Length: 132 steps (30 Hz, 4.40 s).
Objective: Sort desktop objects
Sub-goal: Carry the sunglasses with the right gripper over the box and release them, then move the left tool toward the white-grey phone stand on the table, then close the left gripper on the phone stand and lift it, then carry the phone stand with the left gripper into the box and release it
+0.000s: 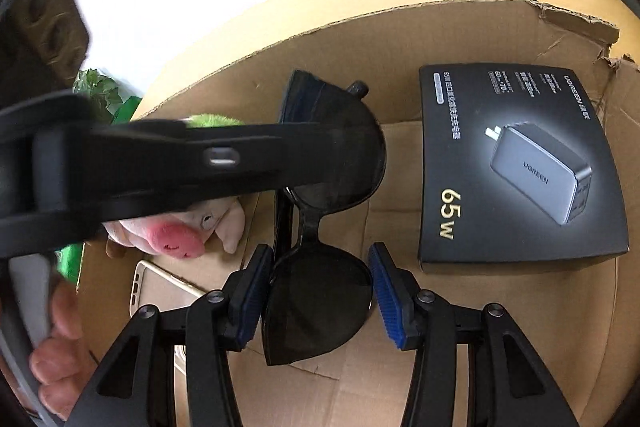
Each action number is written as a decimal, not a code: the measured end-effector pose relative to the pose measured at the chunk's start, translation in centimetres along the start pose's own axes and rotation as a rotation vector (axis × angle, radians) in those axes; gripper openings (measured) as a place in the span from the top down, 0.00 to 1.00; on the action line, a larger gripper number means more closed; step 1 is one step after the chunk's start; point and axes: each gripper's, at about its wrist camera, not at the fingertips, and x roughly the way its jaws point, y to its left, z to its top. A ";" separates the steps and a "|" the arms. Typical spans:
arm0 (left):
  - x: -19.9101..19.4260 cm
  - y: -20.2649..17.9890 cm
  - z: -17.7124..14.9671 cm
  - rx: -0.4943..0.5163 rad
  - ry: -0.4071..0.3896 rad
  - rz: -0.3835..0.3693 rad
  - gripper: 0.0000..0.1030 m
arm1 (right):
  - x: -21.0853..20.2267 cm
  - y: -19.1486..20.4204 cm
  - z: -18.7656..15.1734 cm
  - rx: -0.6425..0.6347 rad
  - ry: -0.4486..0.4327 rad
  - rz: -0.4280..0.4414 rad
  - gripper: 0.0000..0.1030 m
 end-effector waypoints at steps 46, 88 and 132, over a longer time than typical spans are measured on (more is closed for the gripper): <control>-18.7 2.1 -34.5 0.143 -0.383 0.328 0.23 | -16.9 16.4 -25.6 -0.377 -0.263 -0.097 0.00; -11.6 5.9 -38.7 -0.030 -0.100 0.166 0.66 | -9.1 14.6 -29.9 -0.391 0.018 0.018 0.63; -11.8 6.1 -22.7 0.069 -0.057 0.324 0.71 | -7.1 13.6 -14.6 -0.222 -0.086 0.082 0.65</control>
